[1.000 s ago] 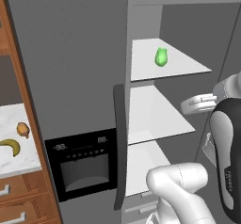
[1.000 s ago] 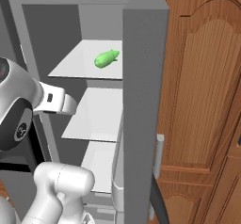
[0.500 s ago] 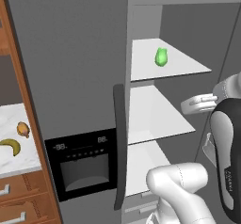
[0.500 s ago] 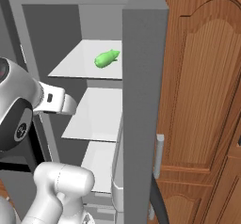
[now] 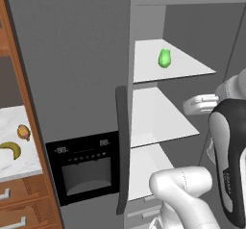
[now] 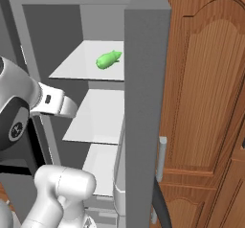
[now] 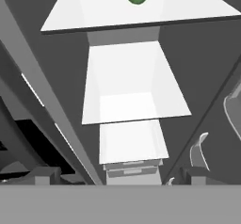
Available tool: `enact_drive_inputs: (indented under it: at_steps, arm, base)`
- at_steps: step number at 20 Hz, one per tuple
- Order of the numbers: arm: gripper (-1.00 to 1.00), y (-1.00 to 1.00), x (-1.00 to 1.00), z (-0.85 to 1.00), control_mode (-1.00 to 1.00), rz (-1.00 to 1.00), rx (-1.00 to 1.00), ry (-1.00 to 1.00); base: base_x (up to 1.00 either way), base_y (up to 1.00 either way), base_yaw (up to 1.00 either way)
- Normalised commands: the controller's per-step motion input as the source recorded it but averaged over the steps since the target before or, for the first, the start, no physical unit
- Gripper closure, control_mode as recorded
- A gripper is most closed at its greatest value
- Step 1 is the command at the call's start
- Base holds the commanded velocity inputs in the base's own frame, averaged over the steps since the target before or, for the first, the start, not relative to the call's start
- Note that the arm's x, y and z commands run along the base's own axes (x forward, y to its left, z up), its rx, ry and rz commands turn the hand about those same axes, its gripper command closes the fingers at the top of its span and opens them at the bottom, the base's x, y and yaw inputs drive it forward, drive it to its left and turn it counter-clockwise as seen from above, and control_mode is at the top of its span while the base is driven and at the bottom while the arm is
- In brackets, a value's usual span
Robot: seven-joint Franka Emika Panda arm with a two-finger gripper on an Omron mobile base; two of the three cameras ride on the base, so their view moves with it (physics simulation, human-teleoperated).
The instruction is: Open the fridge, remove the banana, corn, and chicken drumstick, and place them on any counter.
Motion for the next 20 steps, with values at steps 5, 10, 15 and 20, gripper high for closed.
enact_drive_inputs:
  at_steps: [5,10,15,20]
  arm:
    - [-1.00,0.00,0.03,0.12,-1.00,-0.15,0.00,-0.02]
    - [-1.00,0.00,0.13,0.16,-1.00,-0.04,0.00,-0.02]
    - [-1.00,0.00,0.16,0.12,-1.00,0.00,0.00,0.00]
    - [-1.00,0.00,0.32,0.02,-1.00,0.00,0.00,0.00]
  base:
    - [0.00,0.00,0.00]
    - [0.00,0.00,0.00]
    - [0.00,0.00,0.00]
    - [0.00,0.00,0.00]
